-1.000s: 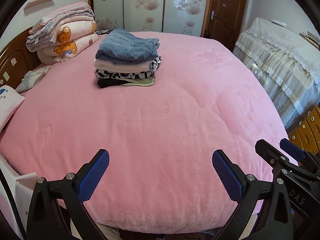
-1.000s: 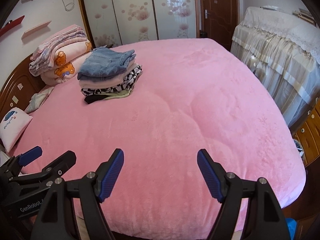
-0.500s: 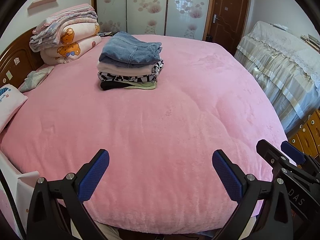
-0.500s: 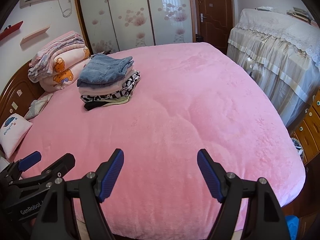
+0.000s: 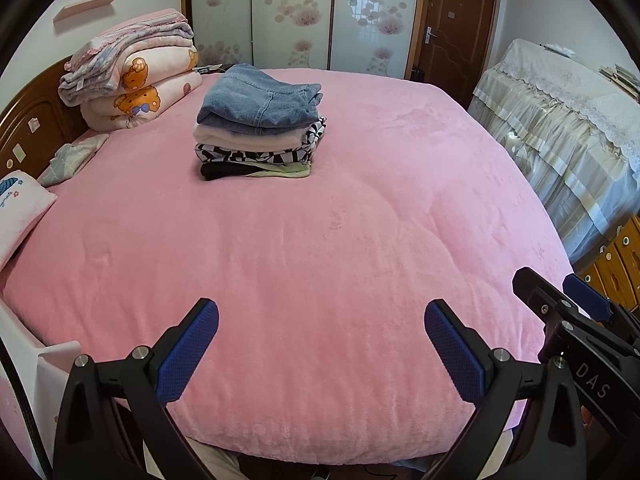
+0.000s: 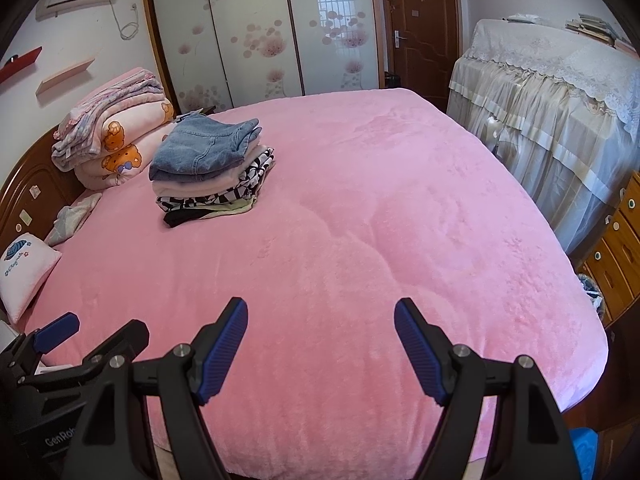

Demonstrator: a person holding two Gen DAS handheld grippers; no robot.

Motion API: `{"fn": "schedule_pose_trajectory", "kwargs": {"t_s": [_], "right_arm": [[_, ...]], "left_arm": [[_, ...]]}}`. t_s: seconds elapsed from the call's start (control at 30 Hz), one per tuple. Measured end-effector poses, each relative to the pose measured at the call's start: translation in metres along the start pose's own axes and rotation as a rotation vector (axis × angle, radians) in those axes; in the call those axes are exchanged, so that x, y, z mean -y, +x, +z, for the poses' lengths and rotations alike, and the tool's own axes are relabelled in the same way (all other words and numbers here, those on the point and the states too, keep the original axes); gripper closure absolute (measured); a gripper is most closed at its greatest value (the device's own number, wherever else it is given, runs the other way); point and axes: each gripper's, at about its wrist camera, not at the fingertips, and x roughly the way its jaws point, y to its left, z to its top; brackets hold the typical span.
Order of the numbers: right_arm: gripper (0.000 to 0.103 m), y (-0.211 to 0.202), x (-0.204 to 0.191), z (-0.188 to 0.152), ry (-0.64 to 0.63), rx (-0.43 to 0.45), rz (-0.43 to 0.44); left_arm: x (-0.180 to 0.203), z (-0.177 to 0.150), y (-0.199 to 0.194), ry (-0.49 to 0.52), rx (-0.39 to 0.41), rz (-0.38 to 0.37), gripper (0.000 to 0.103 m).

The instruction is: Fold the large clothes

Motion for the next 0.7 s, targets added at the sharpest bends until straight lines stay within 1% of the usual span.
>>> {"fn": "schedule_pose_trajectory", "kwargs": {"t_s": [0.7], "right_arm": [[0.027,-0.0007,-0.0038,0.0023,-0.016,0.01,-0.022]], "left_arm": [[0.0026,-0.001,-0.0004,-0.003,-0.007,0.009,0.001]]}}
